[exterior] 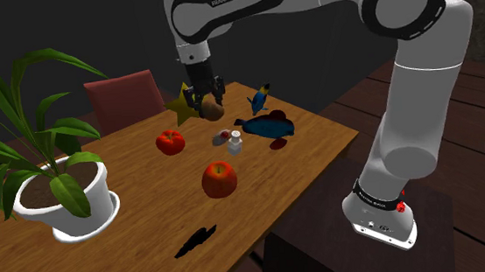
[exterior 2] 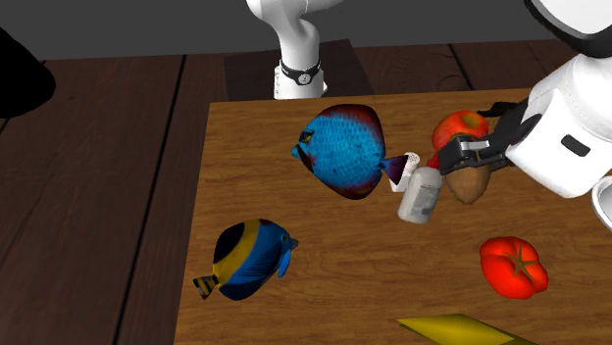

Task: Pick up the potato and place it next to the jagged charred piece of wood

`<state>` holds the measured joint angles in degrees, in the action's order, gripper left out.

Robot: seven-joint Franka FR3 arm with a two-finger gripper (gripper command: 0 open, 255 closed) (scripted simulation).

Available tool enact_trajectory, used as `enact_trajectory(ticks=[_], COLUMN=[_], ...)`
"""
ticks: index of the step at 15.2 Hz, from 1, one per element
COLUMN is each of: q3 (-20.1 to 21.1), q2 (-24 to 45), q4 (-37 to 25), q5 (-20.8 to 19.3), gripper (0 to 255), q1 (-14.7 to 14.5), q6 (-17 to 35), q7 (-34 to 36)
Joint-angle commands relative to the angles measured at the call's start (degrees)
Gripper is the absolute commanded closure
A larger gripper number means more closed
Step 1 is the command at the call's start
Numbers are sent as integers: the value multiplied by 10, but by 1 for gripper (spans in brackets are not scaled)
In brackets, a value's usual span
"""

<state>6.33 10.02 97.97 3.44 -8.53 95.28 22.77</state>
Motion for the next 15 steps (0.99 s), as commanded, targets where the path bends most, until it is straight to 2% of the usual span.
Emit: enact_trajectory(ticks=[1, 8, 15], q3=[11, 50, 88], q2=[-3, -5, 20], q4=[8, 13, -16], q5=[4, 17, 22], gripper=[255, 255, 255], q1=[-14, -65, -119], q6=[7, 19, 25], q7=[25, 112, 201])
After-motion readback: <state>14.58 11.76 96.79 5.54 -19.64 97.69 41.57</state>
